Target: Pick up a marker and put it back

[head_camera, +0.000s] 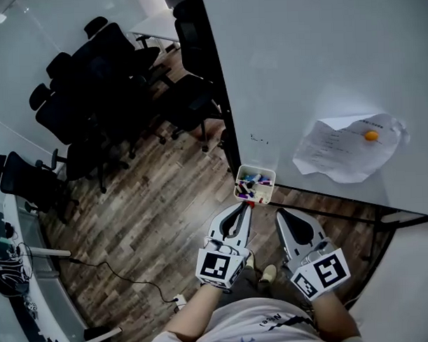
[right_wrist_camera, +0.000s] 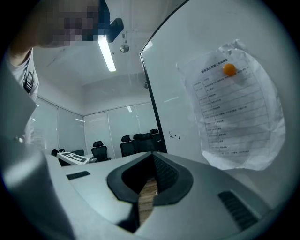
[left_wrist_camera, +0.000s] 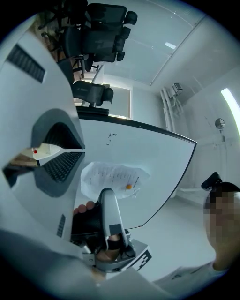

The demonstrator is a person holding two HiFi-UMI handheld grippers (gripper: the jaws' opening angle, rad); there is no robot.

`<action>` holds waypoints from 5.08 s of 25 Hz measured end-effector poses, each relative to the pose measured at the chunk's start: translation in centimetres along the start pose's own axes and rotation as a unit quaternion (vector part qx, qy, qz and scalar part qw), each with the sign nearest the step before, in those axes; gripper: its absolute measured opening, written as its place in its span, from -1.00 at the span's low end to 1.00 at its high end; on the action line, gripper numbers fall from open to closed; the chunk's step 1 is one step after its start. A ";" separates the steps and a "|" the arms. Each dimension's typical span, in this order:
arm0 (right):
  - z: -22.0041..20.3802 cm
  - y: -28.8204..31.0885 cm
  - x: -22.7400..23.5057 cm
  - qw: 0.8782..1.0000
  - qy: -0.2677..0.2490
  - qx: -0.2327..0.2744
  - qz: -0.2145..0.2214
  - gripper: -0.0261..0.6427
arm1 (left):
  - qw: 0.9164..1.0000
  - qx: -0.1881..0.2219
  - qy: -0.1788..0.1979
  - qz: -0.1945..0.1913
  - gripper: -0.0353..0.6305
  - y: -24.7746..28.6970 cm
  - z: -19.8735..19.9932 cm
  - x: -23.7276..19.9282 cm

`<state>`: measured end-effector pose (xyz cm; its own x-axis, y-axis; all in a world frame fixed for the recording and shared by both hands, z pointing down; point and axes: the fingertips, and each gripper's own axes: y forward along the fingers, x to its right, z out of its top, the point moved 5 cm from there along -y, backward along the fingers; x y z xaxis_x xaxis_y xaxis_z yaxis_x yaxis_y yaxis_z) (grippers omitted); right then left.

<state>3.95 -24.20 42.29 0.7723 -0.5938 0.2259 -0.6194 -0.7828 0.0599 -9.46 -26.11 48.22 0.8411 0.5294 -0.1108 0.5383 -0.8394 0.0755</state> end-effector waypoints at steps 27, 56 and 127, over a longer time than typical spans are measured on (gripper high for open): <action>-5.1 5.4 4.8 0.997 0.006 -0.020 -0.074 -0.89 | 0.989 -0.028 0.131 -0.070 -0.41 9.0 -7.0 -3.5; 1.8 -1.4 3.1 0.999 -0.010 0.016 -0.026 -0.89 | 0.994 0.035 0.099 -0.038 -0.65 2.1 5.4 3.7; 7.9 -8.7 -1.1 0.996 -0.057 0.064 -0.004 -0.89 | 0.992 0.055 0.056 -0.098 -0.65 -5.9 13.3 13.4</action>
<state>9.56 -18.23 33.85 0.7924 -0.5995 0.1132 -0.5962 -0.8002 -0.0644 -2.03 -15.69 33.15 0.7251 0.6886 -0.0010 0.6878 -0.7244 -0.0467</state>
